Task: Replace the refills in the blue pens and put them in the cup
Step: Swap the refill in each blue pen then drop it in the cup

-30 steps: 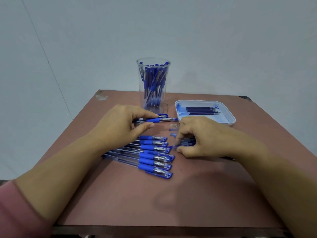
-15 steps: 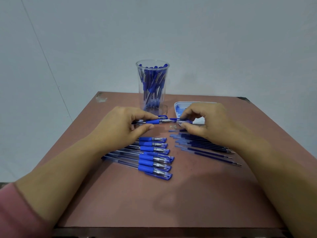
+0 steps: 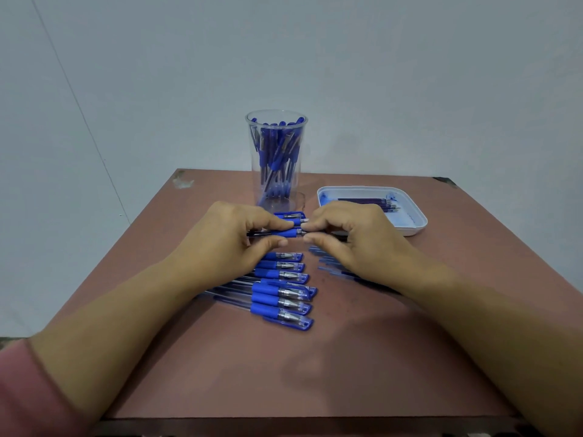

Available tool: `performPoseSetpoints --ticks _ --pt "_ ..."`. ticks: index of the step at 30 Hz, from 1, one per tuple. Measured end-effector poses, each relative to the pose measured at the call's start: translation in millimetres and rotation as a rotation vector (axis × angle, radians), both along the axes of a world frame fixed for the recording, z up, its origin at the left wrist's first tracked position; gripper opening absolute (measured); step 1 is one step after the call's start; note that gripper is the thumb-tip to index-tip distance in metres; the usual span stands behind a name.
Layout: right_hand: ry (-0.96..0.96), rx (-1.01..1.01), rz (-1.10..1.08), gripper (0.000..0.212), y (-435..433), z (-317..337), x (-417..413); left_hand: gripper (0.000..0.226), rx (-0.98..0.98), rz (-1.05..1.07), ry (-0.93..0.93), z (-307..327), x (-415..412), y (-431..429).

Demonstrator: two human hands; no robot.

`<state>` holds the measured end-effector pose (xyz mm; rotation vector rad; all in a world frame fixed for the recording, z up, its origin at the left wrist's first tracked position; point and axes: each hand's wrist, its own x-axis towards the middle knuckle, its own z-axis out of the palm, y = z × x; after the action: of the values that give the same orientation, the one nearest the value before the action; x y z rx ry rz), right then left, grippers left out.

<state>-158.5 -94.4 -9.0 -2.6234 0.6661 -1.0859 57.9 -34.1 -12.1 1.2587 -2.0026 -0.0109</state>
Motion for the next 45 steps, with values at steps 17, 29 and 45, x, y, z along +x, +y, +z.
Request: performPoseSetpoints --ticks 17,29,45 --pt "-0.339 0.45 -0.08 0.021 -10.7 16.9 -10.5 0.093 0.286 0.265 -0.446 7.8 -1.1 35.8" --pt "-0.604 0.383 -0.106 0.03 -6.1 60.8 6.8 0.086 0.328 0.204 -0.342 -18.3 -3.0 51.1" --pt "-0.795 0.14 -0.27 0.023 -49.5 86.6 60.4 0.089 0.332 0.202 -0.306 -22.2 0.1 48.4"
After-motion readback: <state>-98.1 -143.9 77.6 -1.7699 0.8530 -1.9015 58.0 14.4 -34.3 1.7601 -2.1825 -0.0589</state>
